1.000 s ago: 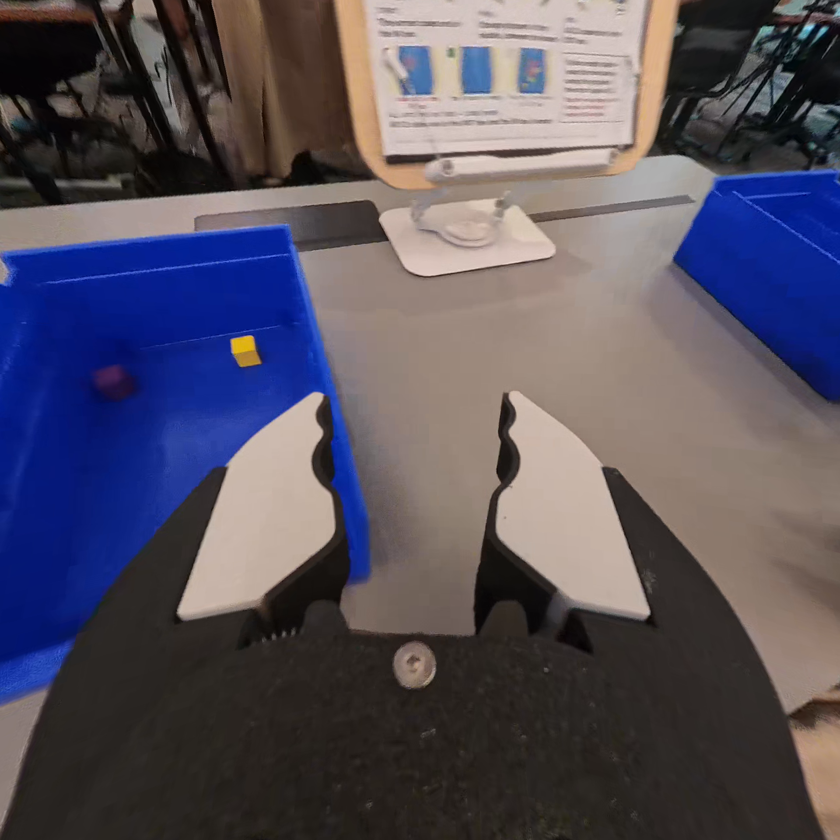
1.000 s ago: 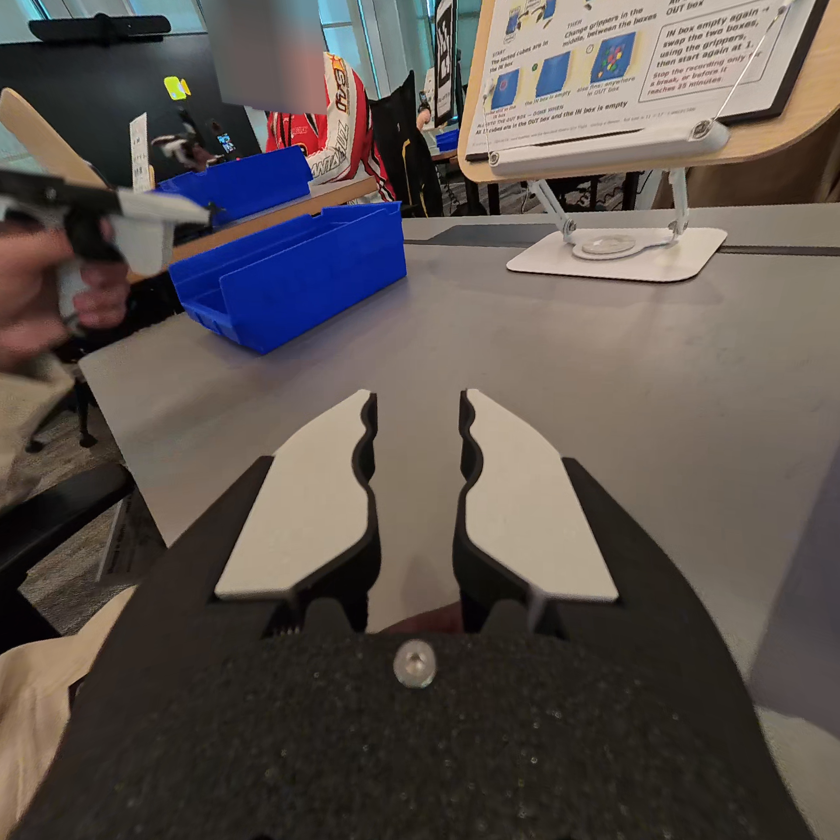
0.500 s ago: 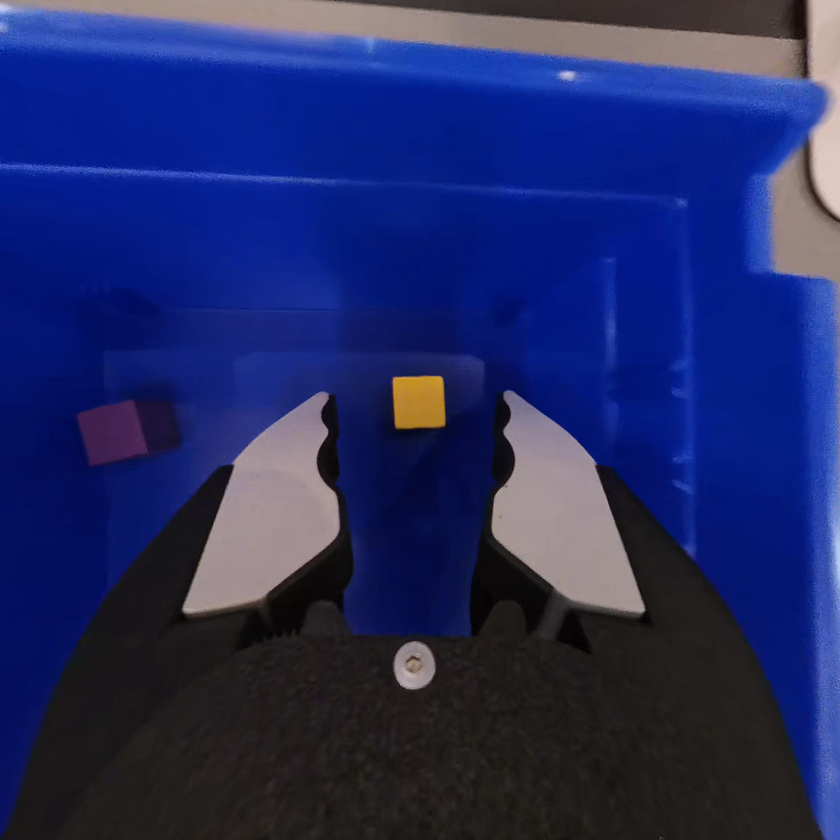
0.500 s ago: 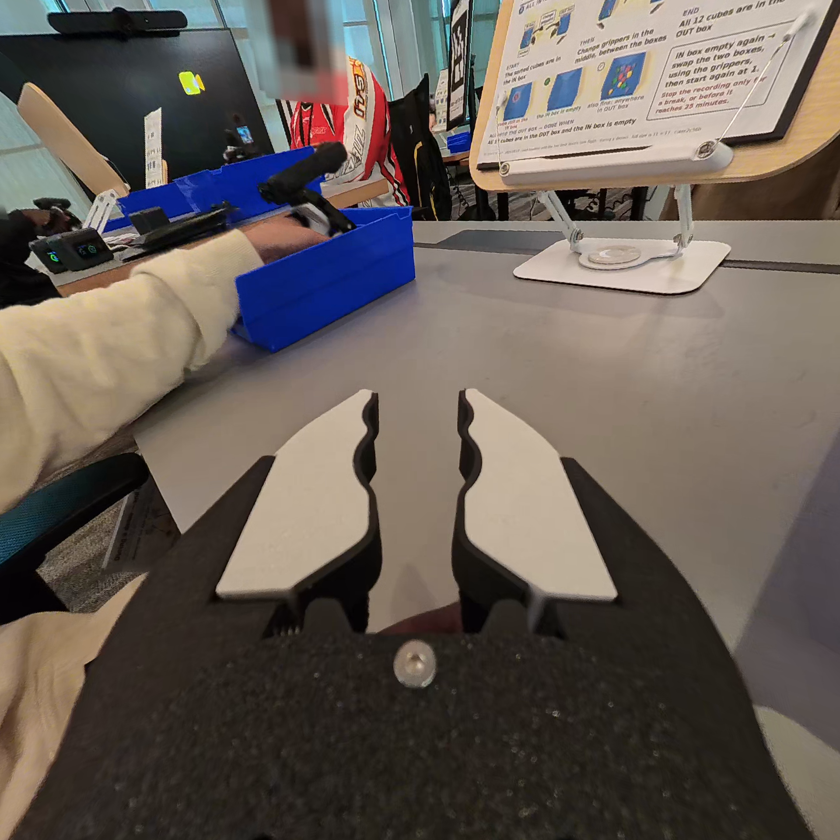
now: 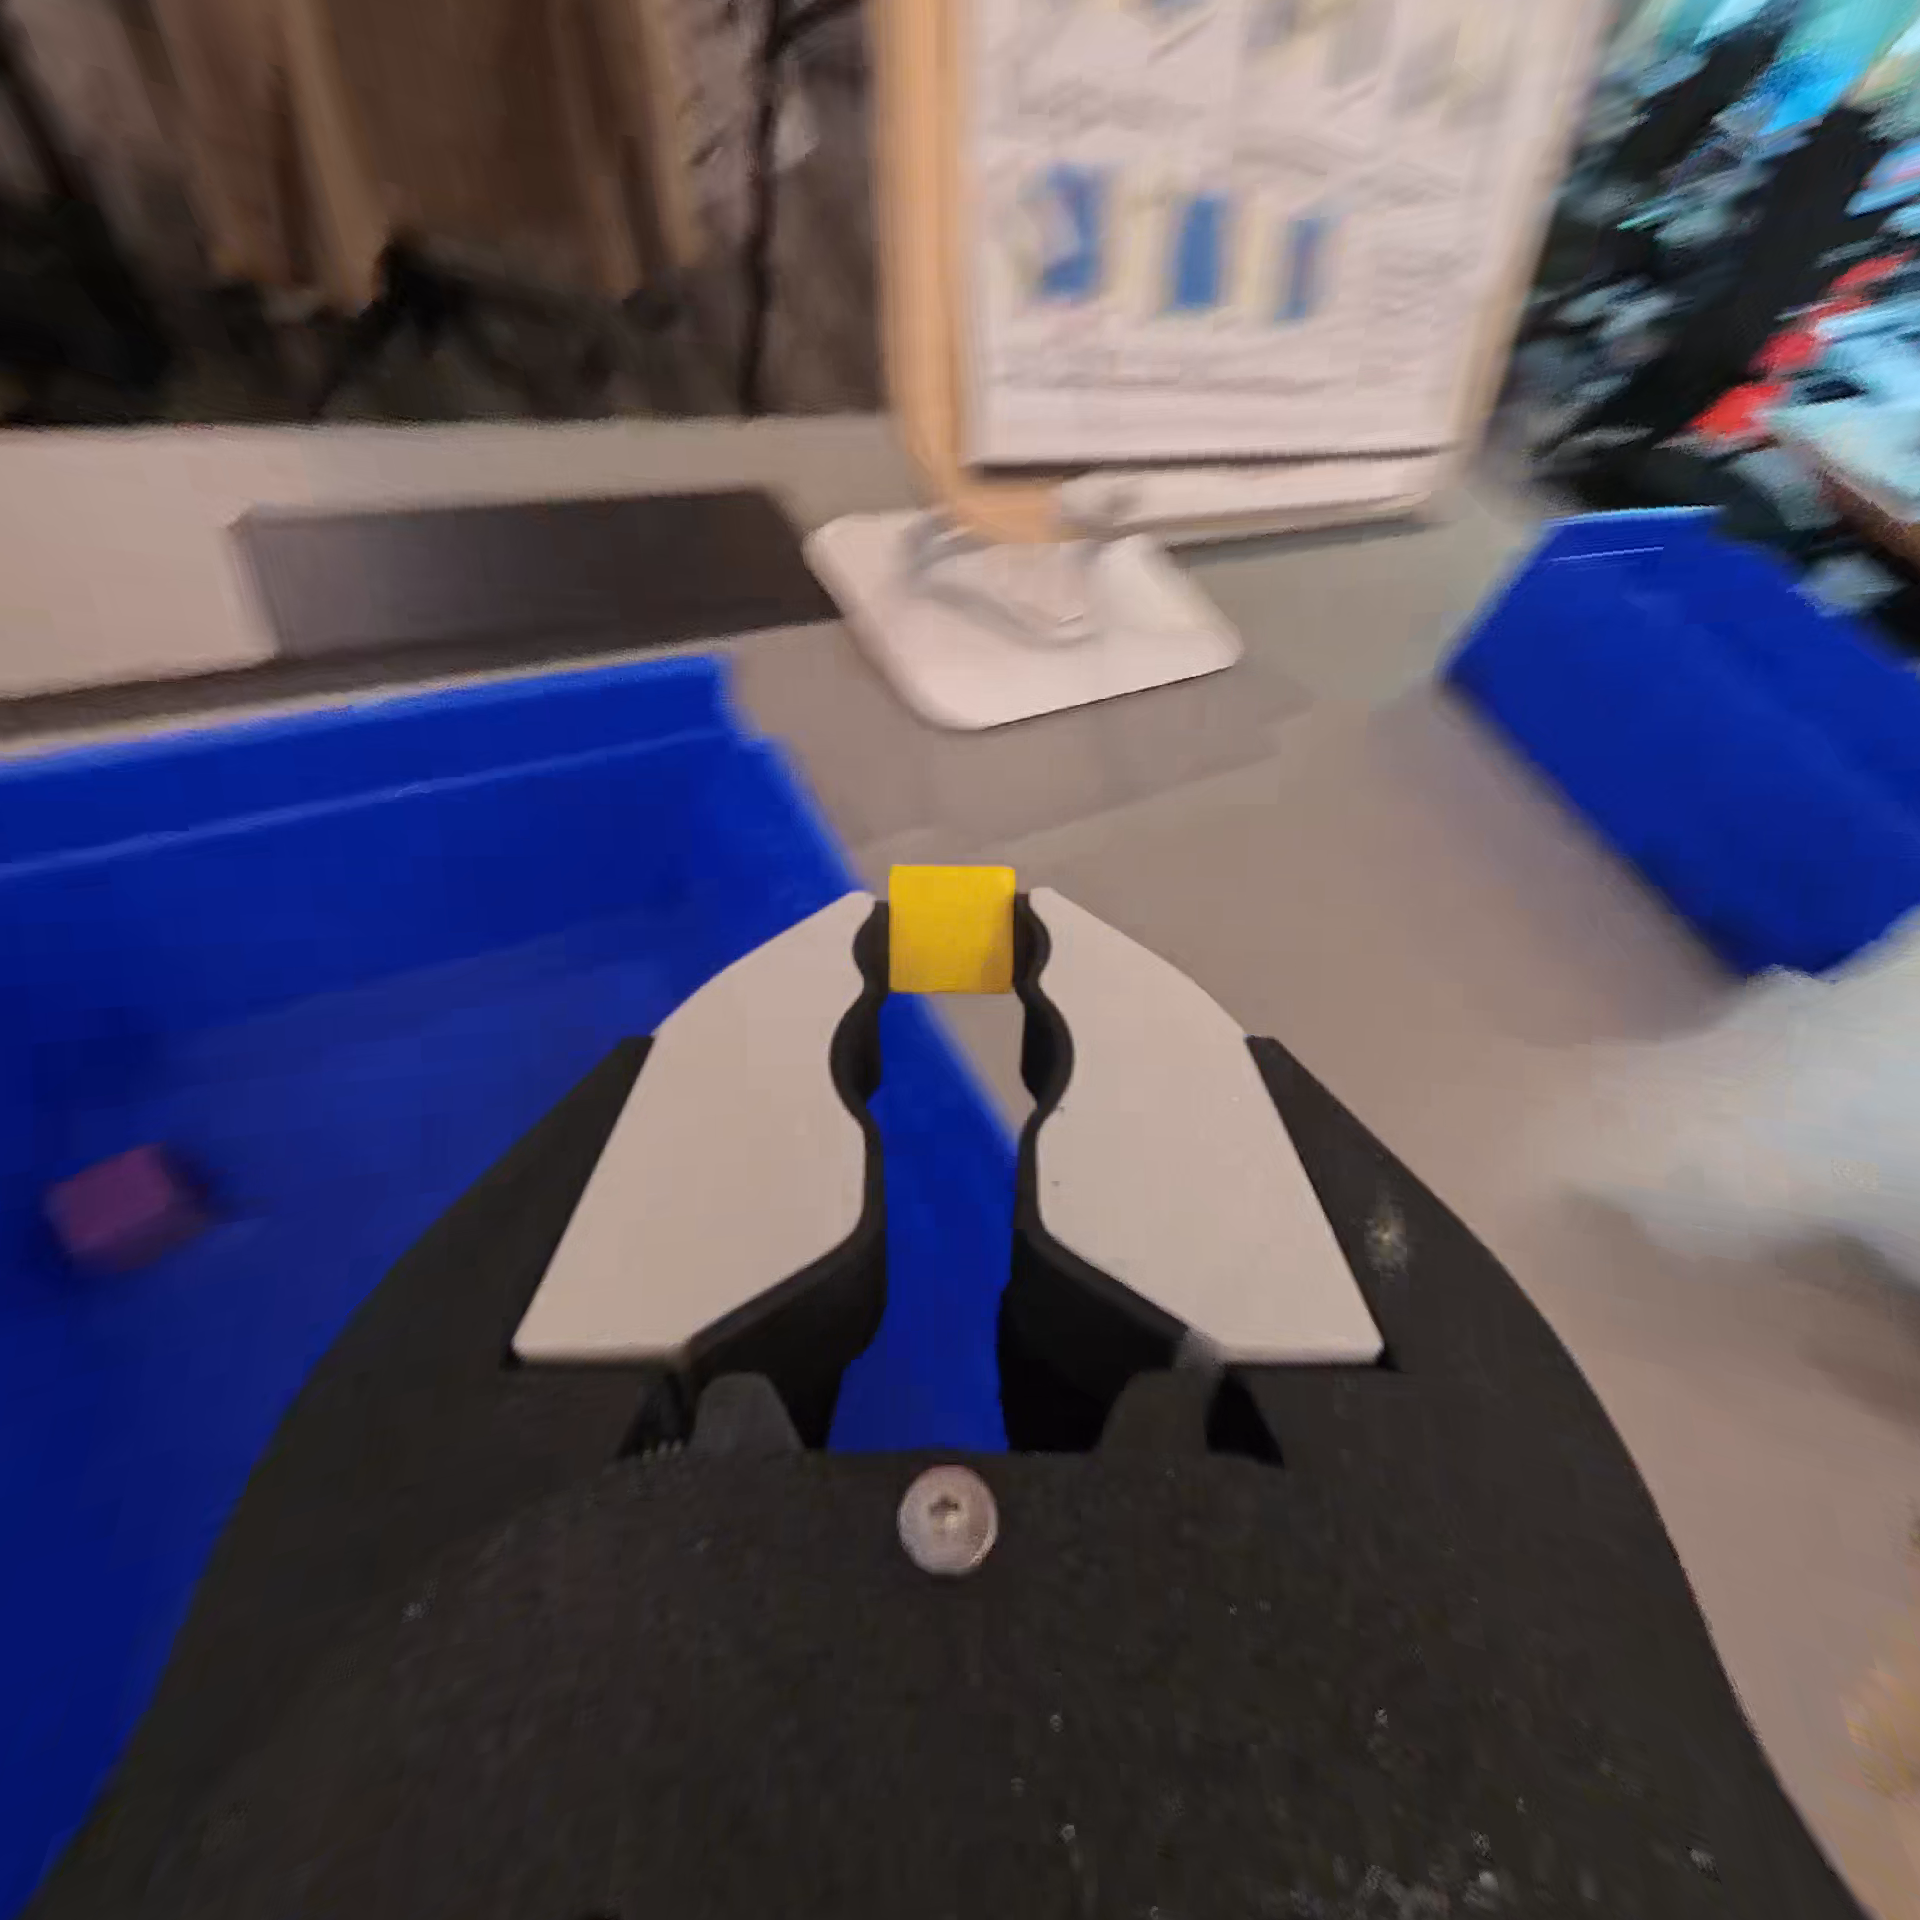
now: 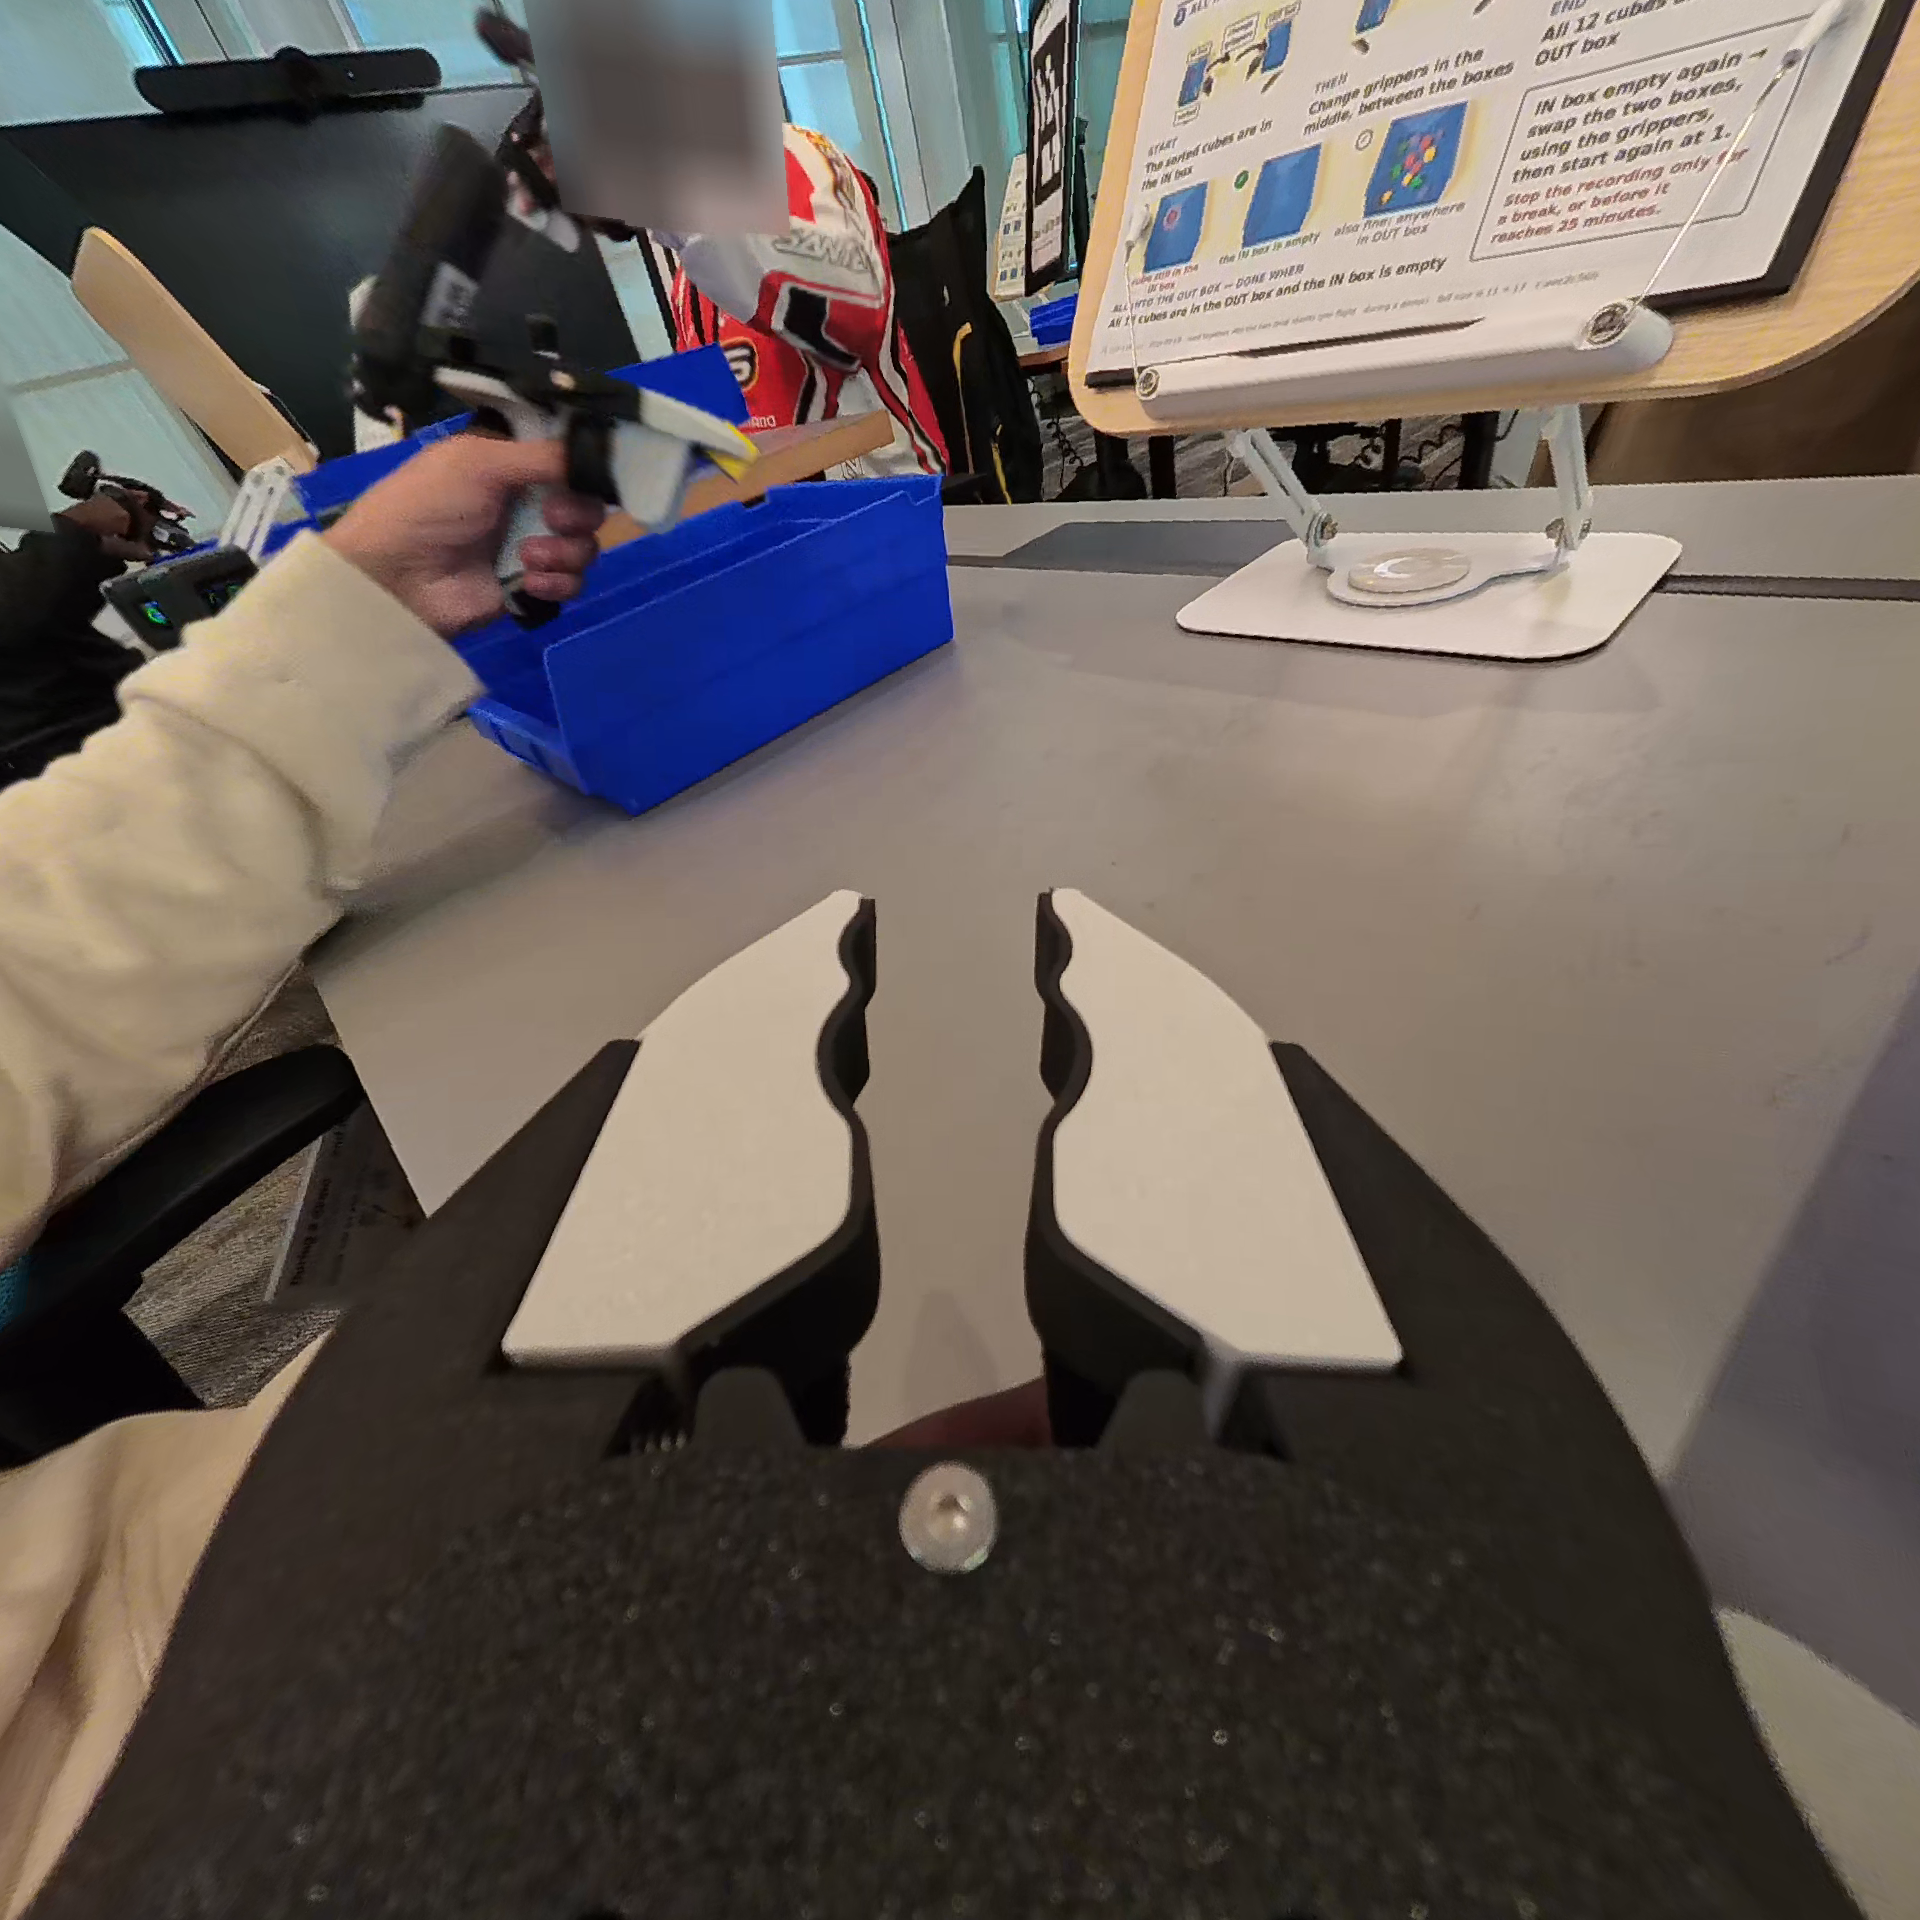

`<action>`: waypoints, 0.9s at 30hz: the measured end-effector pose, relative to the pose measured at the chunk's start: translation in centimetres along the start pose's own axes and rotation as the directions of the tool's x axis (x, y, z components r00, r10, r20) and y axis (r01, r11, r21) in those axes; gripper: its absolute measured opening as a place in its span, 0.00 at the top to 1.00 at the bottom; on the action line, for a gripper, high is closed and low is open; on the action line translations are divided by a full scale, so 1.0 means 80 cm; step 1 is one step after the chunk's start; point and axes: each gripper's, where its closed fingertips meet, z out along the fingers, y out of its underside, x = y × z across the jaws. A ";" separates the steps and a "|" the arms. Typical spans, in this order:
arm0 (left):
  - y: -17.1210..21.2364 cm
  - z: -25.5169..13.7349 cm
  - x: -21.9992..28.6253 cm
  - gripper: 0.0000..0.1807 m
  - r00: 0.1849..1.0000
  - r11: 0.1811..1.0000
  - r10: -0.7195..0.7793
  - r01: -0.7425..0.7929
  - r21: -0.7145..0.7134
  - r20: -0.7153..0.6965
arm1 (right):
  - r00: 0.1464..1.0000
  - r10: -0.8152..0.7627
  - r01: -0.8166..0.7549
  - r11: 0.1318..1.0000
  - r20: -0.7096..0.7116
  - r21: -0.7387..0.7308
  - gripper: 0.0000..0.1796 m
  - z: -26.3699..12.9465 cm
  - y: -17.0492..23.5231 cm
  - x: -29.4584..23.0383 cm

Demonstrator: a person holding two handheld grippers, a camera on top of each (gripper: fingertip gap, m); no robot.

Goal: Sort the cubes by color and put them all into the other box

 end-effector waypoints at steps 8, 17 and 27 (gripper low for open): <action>0.049 -0.041 0.141 0.88 0.962 0.960 0.271 -0.268 0.082 -0.026 | 0.999 0.014 -0.012 0.999 -0.042 0.036 0.85 -0.003 -0.007 0.024; 0.090 -0.018 0.215 0.88 0.903 0.912 0.411 -0.407 0.058 -0.127 | 0.999 0.053 -0.053 0.999 -0.006 0.011 0.85 0.011 0.001 0.023; 0.066 -0.015 0.380 0.88 0.474 0.866 0.500 -0.288 0.409 -0.725 | 0.389 0.737 -0.696 0.628 0.553 -0.347 0.79 0.055 -0.076 -0.079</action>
